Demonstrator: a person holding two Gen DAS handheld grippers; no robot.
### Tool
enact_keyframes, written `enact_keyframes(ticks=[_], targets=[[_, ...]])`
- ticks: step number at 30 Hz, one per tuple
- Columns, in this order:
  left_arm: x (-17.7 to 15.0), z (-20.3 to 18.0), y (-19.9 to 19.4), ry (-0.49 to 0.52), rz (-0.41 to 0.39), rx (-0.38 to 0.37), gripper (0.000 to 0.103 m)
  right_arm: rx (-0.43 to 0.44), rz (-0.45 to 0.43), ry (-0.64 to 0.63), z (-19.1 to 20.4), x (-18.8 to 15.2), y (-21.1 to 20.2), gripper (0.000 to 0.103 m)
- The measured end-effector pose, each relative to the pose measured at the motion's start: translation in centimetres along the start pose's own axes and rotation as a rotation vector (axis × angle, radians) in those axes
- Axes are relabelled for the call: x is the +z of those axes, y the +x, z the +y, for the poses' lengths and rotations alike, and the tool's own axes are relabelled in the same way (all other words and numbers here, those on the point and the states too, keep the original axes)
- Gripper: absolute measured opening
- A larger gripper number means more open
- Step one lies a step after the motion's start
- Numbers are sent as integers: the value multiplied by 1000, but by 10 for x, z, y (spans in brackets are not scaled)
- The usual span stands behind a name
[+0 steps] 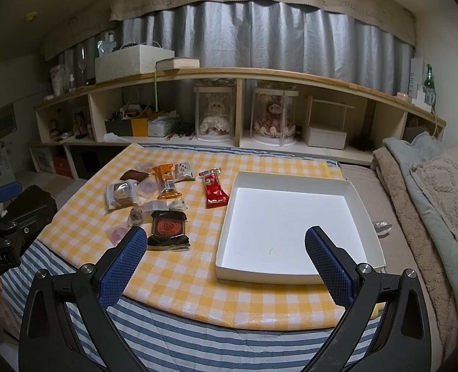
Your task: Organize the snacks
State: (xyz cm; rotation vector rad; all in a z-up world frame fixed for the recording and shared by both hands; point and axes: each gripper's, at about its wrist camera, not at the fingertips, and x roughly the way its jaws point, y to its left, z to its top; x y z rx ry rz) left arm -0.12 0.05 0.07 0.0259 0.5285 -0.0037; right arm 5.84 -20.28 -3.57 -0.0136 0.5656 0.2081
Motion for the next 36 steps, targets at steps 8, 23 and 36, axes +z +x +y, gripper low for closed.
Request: enact_keyframes(ticks=[8,23,36], targets=[[0,-1,0,1,0,0,103,-1,0,0,1,-1,0,103],[1,-2,0,2,0,1,103,-1,1,-1,1,-1,1,103],[1,-3,0,1,-1,1,103,-1,1,0,1,-1,0,103]])
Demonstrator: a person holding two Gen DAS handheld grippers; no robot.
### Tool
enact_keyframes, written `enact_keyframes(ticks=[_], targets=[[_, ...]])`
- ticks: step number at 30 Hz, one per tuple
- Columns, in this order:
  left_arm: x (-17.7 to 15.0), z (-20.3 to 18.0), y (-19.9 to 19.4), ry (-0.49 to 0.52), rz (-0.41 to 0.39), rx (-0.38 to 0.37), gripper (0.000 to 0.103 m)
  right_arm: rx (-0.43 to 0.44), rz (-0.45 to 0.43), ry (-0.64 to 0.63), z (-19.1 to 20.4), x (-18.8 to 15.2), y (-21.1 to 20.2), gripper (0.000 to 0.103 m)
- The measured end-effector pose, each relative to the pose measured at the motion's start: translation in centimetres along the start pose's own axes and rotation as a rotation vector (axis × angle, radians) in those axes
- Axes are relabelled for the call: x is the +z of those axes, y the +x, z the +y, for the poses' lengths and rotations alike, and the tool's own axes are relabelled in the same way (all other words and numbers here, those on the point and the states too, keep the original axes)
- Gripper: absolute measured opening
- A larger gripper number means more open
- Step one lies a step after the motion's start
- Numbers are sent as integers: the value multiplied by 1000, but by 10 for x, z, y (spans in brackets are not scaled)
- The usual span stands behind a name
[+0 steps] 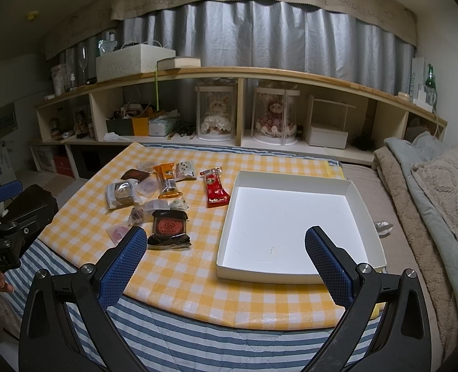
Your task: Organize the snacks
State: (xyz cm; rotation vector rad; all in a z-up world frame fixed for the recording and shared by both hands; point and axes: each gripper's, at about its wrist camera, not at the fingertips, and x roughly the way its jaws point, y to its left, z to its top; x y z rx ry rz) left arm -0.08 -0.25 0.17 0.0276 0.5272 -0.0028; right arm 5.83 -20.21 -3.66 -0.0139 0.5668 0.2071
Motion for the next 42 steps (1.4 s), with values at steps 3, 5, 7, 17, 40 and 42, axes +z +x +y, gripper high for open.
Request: enact_keyframes(ticks=[3,5,7,17,40,42], targets=[[0,0,0,0,-1,0,103,1,0,1,0,0,0,103],[0,0,0,1,0,0,103,0,0,1,0,0,0,103],[0,0,0,1,-1,-1,103,1,1,1,0,0,0,103],[4,-1,-3,0,-9,-5,103,1,-7,-1,-1,0,-1,103],[65,36,67,-106,-12,69,103,77,18,7,25,63,62,103],[69,39,86,-120,14,82,103,82,38,21,27,68,77,103]])
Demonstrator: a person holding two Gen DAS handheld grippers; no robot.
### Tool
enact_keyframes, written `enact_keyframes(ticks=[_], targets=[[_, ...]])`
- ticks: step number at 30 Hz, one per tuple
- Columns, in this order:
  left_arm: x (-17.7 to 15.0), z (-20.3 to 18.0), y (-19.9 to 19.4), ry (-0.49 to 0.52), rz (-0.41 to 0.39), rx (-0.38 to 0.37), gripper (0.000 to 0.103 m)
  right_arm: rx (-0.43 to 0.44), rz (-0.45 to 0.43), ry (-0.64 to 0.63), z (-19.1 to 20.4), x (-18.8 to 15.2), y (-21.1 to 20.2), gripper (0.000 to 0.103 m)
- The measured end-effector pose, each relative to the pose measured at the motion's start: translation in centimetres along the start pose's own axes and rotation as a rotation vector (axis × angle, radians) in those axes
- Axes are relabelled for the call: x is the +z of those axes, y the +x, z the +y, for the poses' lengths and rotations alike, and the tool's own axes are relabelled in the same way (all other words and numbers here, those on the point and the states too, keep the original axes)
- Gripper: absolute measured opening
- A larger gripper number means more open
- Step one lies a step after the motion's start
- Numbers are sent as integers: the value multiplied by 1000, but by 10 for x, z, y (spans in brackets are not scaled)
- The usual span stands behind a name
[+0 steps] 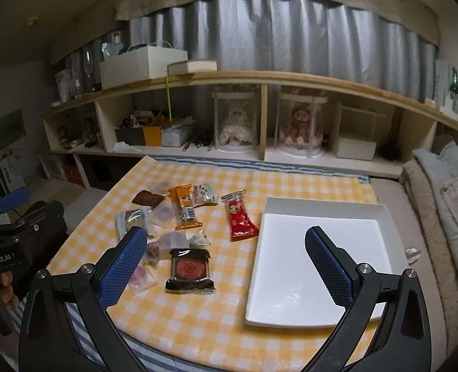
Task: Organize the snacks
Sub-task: 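Reach the right gripper to the dark square mooncake box and grasp it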
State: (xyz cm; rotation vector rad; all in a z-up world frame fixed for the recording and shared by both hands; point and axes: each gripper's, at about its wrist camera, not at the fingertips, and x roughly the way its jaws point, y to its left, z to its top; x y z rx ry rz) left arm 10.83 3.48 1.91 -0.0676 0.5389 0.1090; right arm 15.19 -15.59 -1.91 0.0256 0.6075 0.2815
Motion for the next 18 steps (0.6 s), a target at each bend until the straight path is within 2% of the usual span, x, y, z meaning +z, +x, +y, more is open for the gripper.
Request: enact_keyframes(ticks=[4,7,10,13,18], targets=[[7,2,41,-27,86,13,103,9,38,32,0,6,32,103],[9,9,77,-62,185,19,103,12,71,48,1,4,57,103],[7,17,113,-107,283,41,103,78,101,65,3,-1,83,103],[6,23,142,-142,363,52,103,106,178,86,6,-9,111,103],[-5,21,199,-169,501,64,103,104,302,38,18,-29,151,103]])
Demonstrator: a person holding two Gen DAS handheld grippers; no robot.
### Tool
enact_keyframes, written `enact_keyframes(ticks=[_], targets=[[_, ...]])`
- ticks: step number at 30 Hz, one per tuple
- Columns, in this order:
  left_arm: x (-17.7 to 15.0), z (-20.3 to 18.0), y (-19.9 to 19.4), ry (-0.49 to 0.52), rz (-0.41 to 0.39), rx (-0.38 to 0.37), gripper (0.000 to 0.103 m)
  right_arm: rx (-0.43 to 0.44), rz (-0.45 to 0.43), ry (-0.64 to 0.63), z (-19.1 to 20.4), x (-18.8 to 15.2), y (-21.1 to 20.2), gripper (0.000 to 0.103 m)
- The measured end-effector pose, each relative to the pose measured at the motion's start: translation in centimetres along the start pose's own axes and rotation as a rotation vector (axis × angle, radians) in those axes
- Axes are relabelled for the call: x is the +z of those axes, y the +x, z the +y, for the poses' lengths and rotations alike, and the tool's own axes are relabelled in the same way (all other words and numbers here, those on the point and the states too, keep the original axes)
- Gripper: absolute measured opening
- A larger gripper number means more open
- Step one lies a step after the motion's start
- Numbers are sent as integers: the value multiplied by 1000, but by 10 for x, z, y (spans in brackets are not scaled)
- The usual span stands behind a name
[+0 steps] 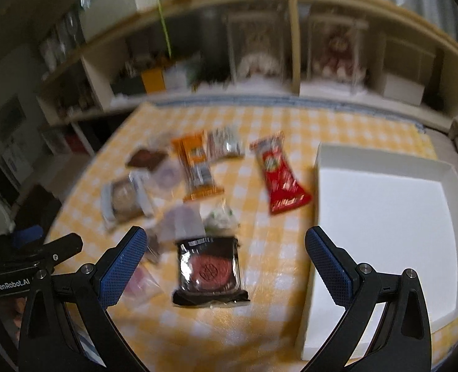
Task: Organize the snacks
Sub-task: 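Reach the right gripper to the dark square mooncake box and grasp it, then carry the mooncake box with the right gripper while the left gripper grasps the pink candy packet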
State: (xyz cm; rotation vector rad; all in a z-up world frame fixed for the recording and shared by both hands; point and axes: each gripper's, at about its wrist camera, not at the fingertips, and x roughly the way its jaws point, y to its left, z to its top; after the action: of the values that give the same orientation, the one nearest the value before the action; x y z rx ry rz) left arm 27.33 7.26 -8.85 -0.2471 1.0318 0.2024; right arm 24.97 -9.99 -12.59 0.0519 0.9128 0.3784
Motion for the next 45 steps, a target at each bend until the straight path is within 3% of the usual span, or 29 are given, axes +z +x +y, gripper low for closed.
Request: enact_keyframes(ticks=[6,15,22,25,28,33,37,41,45], targets=[[16,-13,54,10,96,0,103,66,122,34,-9,-10,33,103],[11,-42,108,161,122,81,103,93,134,48,-18,-9,43,103],[0,-35,118,187,154,133,103,100,168,-10,-5,-6,65,103],[-7,-22,121,185,175,177,103,110,221,-60,2,-12,76,103],[-10,-7,122,137,200,172,103,110,278,-84,6,-18,85,103],[-12,-4,124,143,216,158,103,116,317,-41,4,-23,89,102],[-11,-15,106,204,171,66,102,124,299,0,-2,-23,85,93],[-6,-32,95,341,84,37,96,169,323,38,-8,-24,87,67],[-10,-43,86,424,67,-34,90,151,312,29,-7,-29,79,64]])
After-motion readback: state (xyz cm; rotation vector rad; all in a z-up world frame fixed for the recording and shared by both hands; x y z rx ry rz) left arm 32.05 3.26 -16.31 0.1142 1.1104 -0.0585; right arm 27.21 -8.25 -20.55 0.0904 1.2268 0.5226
